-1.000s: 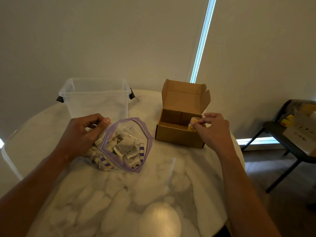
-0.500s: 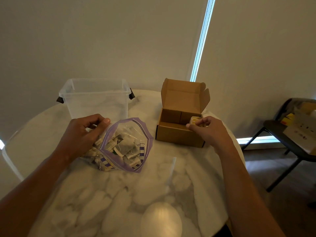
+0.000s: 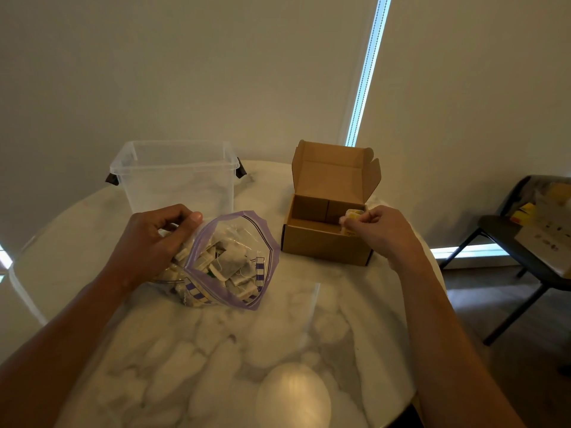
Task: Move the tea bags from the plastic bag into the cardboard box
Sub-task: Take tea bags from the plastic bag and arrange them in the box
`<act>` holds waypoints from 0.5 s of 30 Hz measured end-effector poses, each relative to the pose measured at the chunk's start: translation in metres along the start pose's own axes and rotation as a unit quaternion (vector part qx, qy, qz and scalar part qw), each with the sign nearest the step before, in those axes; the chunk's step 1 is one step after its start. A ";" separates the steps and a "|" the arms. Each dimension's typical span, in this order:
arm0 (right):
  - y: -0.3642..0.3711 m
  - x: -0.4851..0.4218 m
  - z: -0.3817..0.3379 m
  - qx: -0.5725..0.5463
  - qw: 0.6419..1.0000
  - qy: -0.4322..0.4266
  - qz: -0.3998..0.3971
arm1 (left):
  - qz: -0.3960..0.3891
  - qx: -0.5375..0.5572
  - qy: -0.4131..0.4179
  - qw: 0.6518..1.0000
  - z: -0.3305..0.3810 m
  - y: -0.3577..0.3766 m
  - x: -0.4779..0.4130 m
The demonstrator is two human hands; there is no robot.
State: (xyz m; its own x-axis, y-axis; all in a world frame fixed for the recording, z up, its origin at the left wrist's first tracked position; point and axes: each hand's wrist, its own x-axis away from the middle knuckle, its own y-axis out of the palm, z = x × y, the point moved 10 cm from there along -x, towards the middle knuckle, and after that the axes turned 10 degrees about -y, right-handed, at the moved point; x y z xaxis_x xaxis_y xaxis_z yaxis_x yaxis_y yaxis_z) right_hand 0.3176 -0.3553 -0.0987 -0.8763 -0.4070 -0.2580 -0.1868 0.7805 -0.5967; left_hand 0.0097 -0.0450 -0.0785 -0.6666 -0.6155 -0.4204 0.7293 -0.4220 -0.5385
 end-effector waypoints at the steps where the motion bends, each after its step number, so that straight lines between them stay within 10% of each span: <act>1: -0.004 0.003 -0.001 -0.043 0.999 0.002 0.017 | 0.000 0.000 -0.001 1.000 -0.001 0.000 0.000; 7: -0.032 0.033 -0.052 -0.103 0.971 -0.124 0.174 | 0.005 0.007 -0.006 1.000 0.000 -0.002 0.000; 15: 0.087 0.116 -0.169 -0.026 0.898 -0.410 -0.155 | -0.002 0.025 -0.013 1.000 -0.002 -0.002 0.001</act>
State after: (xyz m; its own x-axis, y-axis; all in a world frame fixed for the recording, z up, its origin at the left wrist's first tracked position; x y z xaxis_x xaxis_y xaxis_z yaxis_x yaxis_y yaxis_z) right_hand 0.1249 -0.2546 -0.0519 -0.1604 -0.8047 -0.5716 -0.4053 0.5817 -0.7052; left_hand 0.0075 -0.0432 -0.0794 -0.6664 -0.6301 -0.3986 0.7334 -0.4575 -0.5028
